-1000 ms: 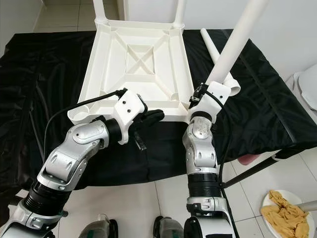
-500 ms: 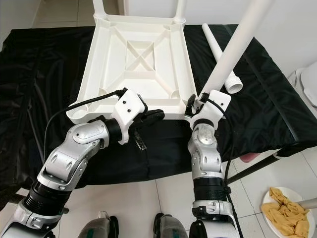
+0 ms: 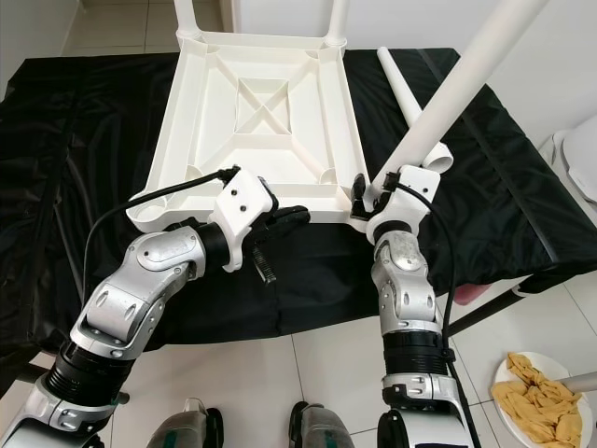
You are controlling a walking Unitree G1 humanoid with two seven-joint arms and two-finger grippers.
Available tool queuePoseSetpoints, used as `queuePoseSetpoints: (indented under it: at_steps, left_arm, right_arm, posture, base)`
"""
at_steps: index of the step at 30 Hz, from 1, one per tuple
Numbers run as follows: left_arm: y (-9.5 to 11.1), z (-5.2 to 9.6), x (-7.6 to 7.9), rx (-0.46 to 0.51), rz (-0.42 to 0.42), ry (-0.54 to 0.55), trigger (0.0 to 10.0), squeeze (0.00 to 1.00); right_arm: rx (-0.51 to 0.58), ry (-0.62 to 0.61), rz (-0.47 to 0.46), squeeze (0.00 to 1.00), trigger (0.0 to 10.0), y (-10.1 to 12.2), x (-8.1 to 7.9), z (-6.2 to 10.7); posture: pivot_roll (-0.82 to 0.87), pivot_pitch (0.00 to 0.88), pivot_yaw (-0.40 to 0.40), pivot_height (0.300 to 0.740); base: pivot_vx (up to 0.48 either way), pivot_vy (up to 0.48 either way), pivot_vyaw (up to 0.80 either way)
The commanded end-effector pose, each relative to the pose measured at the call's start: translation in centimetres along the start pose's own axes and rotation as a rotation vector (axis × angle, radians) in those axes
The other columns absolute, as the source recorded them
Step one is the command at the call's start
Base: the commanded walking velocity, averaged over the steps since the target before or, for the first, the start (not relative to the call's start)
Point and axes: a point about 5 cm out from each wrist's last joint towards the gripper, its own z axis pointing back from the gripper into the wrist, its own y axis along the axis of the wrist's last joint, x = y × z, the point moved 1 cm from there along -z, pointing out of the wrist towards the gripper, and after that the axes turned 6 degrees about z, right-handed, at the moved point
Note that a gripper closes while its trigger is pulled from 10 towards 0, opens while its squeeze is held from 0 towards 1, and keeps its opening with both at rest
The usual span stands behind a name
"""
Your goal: Building children table
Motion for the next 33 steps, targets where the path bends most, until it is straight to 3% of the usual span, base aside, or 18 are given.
queuePoseSetpoints:
  at_steps: [1,3,5,6,14,19,24,27,31,32,33]
  left_arm:
    - [0.2,0.0,0.0,0.009,-0.003,0.031,10.0,0.00]
    - [0.2,0.0,0.0,0.008,-0.002,0.031,10.0,0.00]
    - [0.2,0.0,0.0,0.007,-0.002,0.031,10.0,0.00]
    - [0.2,0.1,0.1,0.005,-0.002,0.031,10.0,0.00]
    - [0.2,0.1,0.0,0.004,-0.003,0.032,10.0,0.00]
    - [0.2,0.2,0.0,0.004,-0.005,0.033,10.0,0.00]
    - [0.2,0.2,0.0,0.003,-0.006,0.033,10.0,0.00]
    - [0.2,0.2,-0.1,0.003,-0.005,0.034,10.0,0.00]
    - [0.2,0.2,-0.1,0.004,-0.004,0.034,10.0,0.00]
    - [0.2,0.2,-0.1,0.004,-0.004,0.034,10.0,0.00]
    - [0.3,0.2,0.0,0.005,-0.004,0.032,10.0,0.00]
  right_arm:
    - [0.020,-0.001,-0.002,0.00,10.0,0.4,0.5,-0.3]
    - [0.033,0.011,0.005,0.00,9.5,0.6,0.6,-0.3]
    - [0.055,0.054,0.016,0.00,10.0,1.0,0.8,-0.4]
    - [0.092,0.143,0.048,0.00,10.0,1.7,1.0,-0.5]
    - [0.107,0.229,0.070,0.00,10.0,1.9,1.1,-0.4]
    - [0.116,0.368,0.089,0.00,10.0,2.0,1.3,0.3]
    - [0.113,0.425,0.100,0.00,10.0,1.9,1.5,0.6]
    - [0.114,0.510,0.145,0.00,10.0,1.8,2.9,1.0]
    - [0.114,0.520,0.172,0.00,10.0,1.7,3.7,1.0]
    - [0.114,0.521,0.180,0.00,8.7,1.7,4.0,0.9]
    - [0.108,0.522,0.178,0.00,4.4,1.7,4.3,0.8]
  posture:
    - [0.07,0.110,-0.033,0.740]
    - [0.07,0.113,-0.032,0.740]
    - [0.07,0.114,-0.031,0.740]
    - [0.07,0.114,-0.030,0.740]
    - [0.07,0.114,-0.030,0.740]
    - [0.08,0.115,-0.028,0.740]
    - [0.08,0.115,-0.027,0.740]
    - [0.08,0.111,-0.025,0.740]
    - [0.07,0.109,-0.023,0.740]
    - [0.07,0.109,-0.023,0.740]
    - [0.07,0.108,-0.022,0.740]
  base:
    - [0.000,0.000,0.00]
    - [0.000,0.000,0.00]
    - [0.000,0.000,0.00]
    - [0.000,0.000,0.00]
    - [0.000,0.000,0.00]
    - [0.000,0.000,0.00]
    - [0.000,0.000,0.00]
    - [0.000,0.000,0.00]
    - [0.000,0.000,0.00]
    - [0.000,0.000,0.00]
    - [0.000,0.000,0.00]
